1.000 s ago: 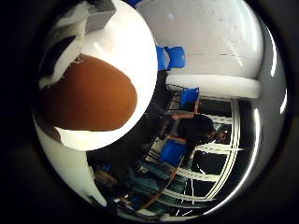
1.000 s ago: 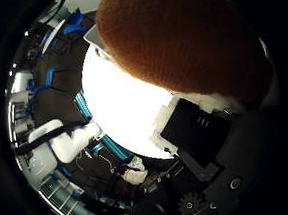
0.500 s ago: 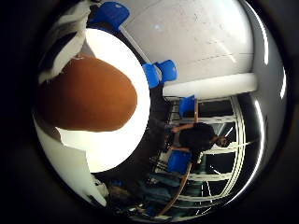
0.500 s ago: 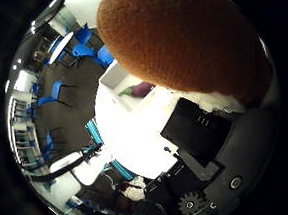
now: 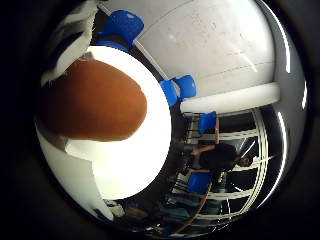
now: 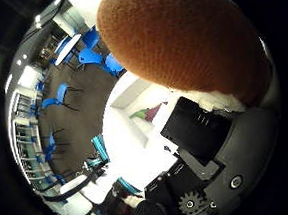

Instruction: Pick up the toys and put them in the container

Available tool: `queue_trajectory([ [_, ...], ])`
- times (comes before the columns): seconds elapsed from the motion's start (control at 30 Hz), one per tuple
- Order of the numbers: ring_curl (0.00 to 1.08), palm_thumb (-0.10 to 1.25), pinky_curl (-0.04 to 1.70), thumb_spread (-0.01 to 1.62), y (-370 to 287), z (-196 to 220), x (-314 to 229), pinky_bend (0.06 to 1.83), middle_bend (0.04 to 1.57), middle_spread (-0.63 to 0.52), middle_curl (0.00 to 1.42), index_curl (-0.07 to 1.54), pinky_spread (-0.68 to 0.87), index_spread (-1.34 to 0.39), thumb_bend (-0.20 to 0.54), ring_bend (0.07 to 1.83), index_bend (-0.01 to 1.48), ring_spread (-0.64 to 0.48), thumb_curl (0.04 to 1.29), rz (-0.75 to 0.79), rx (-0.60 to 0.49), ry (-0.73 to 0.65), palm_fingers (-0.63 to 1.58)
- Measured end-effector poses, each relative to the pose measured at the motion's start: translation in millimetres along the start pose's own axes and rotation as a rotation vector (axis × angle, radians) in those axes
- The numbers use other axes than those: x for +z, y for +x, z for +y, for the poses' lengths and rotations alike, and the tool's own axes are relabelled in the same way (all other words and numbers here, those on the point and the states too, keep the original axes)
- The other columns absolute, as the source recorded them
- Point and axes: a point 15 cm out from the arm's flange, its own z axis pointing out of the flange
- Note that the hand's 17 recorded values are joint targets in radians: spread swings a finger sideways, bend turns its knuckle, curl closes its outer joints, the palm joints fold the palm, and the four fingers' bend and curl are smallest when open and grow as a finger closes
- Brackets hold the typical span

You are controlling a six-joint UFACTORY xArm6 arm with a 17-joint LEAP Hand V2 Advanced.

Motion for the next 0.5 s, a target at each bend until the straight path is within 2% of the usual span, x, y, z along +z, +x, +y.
queue_trajectory([
  [0.23,1.01,0.99,1.42,1.03,-24,-18,13,1.1,1.19,-0.25,1.16,1.09,-0.19,-0.28,-0.023,1.28,0.97,-0.3,0.67,-0.047,-0.001,0.007,1.02],
  [0.33,0.96,0.91,1.32,1.05,-36,-24,17,1.07,1.11,-0.25,1.12,1.08,-0.21,-0.29,-0.036,1.24,0.91,-0.29,0.62,-0.098,0.007,0.025,1.04],
  [0.43,0.82,0.84,1.08,1.06,-42,-22,19,0.94,1.01,-0.25,1.0,0.99,-0.33,-0.31,-0.028,1.19,0.67,-0.27,0.58,-0.123,0.002,0.016,1.12],
  [0.5,0.72,0.82,0.93,1.07,-45,-18,21,0.87,0.95,-0.26,0.91,0.91,-0.47,-0.34,-0.021,1.16,0.41,-0.27,0.56,-0.135,0.0,-0.001,1.07],
])
